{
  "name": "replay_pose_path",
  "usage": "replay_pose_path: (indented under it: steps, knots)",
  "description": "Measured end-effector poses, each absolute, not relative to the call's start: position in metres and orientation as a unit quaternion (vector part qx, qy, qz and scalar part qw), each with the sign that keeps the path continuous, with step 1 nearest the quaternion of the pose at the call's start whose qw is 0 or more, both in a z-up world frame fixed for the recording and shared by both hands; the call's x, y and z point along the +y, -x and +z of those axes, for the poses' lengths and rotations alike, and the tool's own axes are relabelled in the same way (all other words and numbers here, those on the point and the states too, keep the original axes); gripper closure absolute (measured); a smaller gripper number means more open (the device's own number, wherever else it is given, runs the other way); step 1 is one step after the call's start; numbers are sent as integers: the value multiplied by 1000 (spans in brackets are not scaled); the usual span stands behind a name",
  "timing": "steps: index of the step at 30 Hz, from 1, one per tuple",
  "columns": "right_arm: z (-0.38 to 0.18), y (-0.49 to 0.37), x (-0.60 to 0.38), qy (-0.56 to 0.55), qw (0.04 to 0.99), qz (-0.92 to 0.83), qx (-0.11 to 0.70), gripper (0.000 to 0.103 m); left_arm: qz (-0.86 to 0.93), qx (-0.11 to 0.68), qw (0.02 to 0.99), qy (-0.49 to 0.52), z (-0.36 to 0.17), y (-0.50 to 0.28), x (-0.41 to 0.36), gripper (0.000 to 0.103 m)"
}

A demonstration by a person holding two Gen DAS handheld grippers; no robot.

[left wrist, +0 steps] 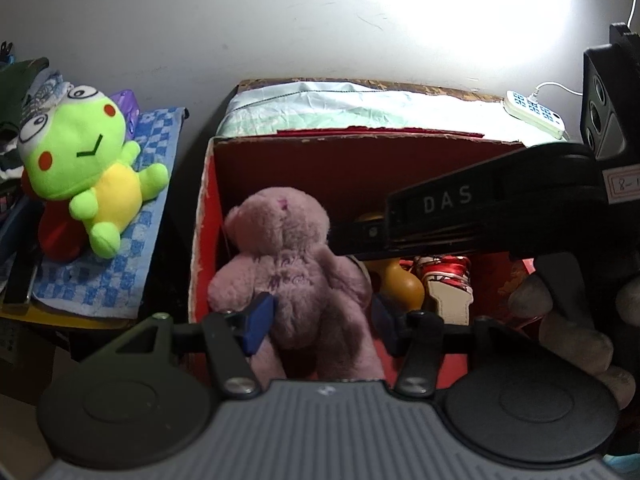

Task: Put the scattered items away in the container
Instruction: 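Lower the teddy bear into the red box and open the right gripper, then withdraw the right gripper up out of the red box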

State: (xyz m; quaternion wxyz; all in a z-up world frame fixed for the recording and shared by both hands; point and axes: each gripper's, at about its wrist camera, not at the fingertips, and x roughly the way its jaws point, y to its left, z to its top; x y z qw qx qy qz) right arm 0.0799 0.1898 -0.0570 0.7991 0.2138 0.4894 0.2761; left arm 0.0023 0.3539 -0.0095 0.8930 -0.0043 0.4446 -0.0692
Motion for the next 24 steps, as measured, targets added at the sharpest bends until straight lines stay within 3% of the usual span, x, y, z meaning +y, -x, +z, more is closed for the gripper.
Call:
replay_pose_path:
  steps: [12,24]
  knots:
    - [-62,-81,200,-195,798,291,491,93,-45,457,888,-6,-12,-6,353,50]
    - [-49,-66,199,-155,821,294,464,86,-12,473,880,-39,-12,-6,336,50]
